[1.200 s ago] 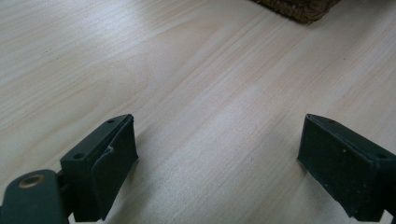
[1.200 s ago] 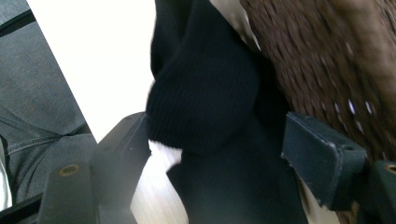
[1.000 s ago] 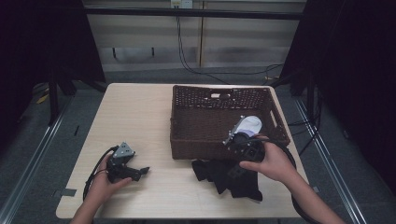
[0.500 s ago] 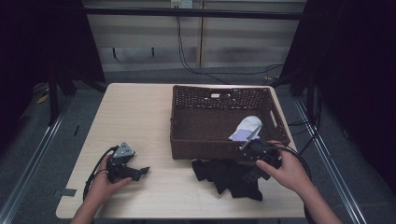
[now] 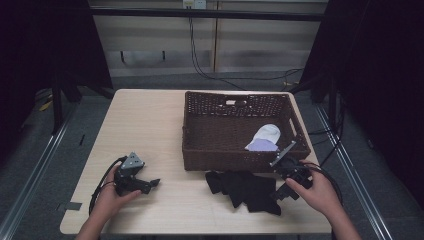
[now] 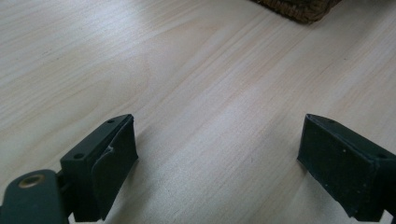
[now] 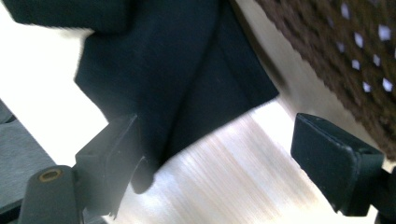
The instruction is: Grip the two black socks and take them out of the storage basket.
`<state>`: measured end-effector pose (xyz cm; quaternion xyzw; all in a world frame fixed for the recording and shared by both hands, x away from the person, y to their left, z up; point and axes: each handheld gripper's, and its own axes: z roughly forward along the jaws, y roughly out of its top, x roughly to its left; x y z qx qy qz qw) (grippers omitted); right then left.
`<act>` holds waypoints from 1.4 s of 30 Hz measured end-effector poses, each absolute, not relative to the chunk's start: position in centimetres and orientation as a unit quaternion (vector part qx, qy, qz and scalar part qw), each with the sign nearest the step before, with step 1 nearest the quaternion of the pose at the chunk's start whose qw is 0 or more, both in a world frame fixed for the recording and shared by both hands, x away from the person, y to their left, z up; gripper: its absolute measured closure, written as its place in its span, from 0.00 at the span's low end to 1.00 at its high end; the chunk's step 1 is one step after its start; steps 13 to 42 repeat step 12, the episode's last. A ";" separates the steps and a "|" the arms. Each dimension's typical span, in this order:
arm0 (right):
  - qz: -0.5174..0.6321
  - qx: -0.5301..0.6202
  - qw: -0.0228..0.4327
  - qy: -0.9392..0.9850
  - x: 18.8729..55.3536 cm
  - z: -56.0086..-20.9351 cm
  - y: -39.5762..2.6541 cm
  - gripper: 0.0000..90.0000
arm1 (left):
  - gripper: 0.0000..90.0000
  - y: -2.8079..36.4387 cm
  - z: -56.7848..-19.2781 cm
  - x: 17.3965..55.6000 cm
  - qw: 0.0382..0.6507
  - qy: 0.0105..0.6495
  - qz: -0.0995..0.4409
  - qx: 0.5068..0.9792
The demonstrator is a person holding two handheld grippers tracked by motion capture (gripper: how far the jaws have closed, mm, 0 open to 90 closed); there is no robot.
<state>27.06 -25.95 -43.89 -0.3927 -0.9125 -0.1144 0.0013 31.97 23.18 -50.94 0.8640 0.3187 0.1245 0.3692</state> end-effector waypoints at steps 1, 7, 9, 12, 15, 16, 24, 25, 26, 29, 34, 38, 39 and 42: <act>-0.116 -0.398 0.000 -0.910 26.9 -44.1 -26.2 0.17 | 0.12 23.2 -50.9 32.0 0.369 0.319 0.125 0.864; -0.142 -0.424 -0.003 -0.894 26.1 -45.7 -27.8 0.17 | 0.12 23.2 -50.9 32.0 0.369 0.319 0.124 0.864; -0.151 -0.437 -0.004 -0.887 25.8 -45.9 -28.2 0.17 | 0.12 23.2 -50.9 32.0 0.369 0.319 0.125 0.864; -0.159 -0.442 -0.008 -0.883 25.4 -45.6 -28.5 0.17 | 0.12 23.2 -50.9 32.0 0.370 0.319 0.125 0.864; -0.159 -0.442 -0.008 -0.883 25.4 -45.6 -28.5 0.17 | 0.12 23.2 -50.9 32.0 0.370 0.319 0.125 0.864; -0.159 -0.442 -0.008 -0.883 25.4 -45.6 -28.5 0.17 | 0.12 23.2 -50.9 32.0 0.370 0.319 0.125 0.864; -0.159 -0.442 -0.008 -0.883 25.4 -45.6 -28.5 0.17 | 0.12 23.2 -50.9 32.0 0.370 0.319 0.125 0.864; -0.159 -0.442 -0.008 -0.883 25.4 -45.6 -28.5 0.17 | 0.12 23.2 -50.9 32.0 0.370 0.319 0.125 0.864; -0.159 -0.442 -0.008 -0.883 25.4 -45.6 -28.5 0.17 | 0.12 23.2 -50.9 32.0 0.370 0.319 0.125 0.864; -0.159 -0.442 -0.008 -0.883 25.4 -45.6 -28.5 0.17 | 0.12 23.2 -50.9 32.0 0.370 0.319 0.125 0.864; -0.159 -0.442 -0.008 -0.883 25.4 -45.6 -28.5 0.17 | 0.12 23.2 -50.9 32.0 0.370 0.319 0.125 0.864; -0.159 -0.442 -0.008 -0.883 25.4 -45.6 -28.5 0.17 | 0.12 23.2 -50.9 32.0 0.370 0.319 0.125 0.864; -0.159 -0.442 -0.008 -0.883 25.4 -45.6 -28.5 0.17 | 0.12 23.2 -50.9 32.0 0.370 0.319 0.125 0.864; -0.159 -0.442 -0.008 -0.883 25.4 -45.6 -28.5 0.17 | 0.12 23.2 -50.9 32.0 0.370 0.319 0.125 0.864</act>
